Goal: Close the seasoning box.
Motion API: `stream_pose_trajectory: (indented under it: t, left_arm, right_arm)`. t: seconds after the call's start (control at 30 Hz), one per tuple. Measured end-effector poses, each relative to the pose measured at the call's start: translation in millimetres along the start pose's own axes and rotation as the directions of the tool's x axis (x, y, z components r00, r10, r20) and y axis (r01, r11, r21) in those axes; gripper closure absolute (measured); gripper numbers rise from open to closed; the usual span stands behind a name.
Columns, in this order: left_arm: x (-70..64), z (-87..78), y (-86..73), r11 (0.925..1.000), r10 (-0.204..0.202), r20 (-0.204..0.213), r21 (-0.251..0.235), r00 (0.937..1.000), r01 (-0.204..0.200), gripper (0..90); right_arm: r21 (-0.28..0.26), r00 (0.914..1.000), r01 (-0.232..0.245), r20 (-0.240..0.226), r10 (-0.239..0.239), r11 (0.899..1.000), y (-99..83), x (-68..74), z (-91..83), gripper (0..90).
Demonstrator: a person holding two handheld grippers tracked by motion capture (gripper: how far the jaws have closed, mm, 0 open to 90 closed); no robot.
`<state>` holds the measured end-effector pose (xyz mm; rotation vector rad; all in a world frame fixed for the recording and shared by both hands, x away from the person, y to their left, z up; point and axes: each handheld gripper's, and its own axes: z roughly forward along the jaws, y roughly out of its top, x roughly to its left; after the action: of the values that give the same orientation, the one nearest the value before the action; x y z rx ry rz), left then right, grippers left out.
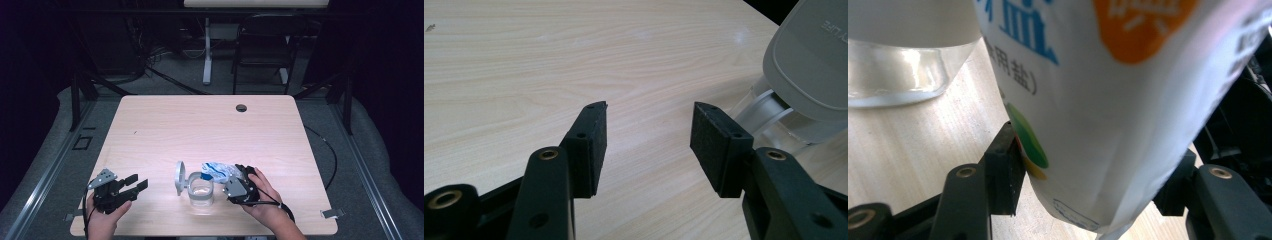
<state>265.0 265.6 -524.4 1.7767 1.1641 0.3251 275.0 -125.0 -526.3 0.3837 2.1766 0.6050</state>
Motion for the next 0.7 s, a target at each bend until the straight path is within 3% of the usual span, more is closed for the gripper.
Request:
stream_pose_trajectory:
  t: [0.4, 0.7]
  left_arm:
    - [0.9, -0.1, 0.1, 1.0000, -0.001, -0.001, 0.007, 1.0000, 0.001, 49.2]
    - [0.1, -0.7, 0.5, 1.0000, 0.000, -0.005, 0.003, 1.0000, 0.000, 49.2]
  right_arm:
    - [0.017, 0.9961, 0.069, -0.056, -0.068, 0.997, 1.2, -3.3, -4.4, 41.7]
    - [0.030, 0.9918, 0.111, -0.067, -0.109, 0.993, 3.1, -6.7, -8.3, 41.7]
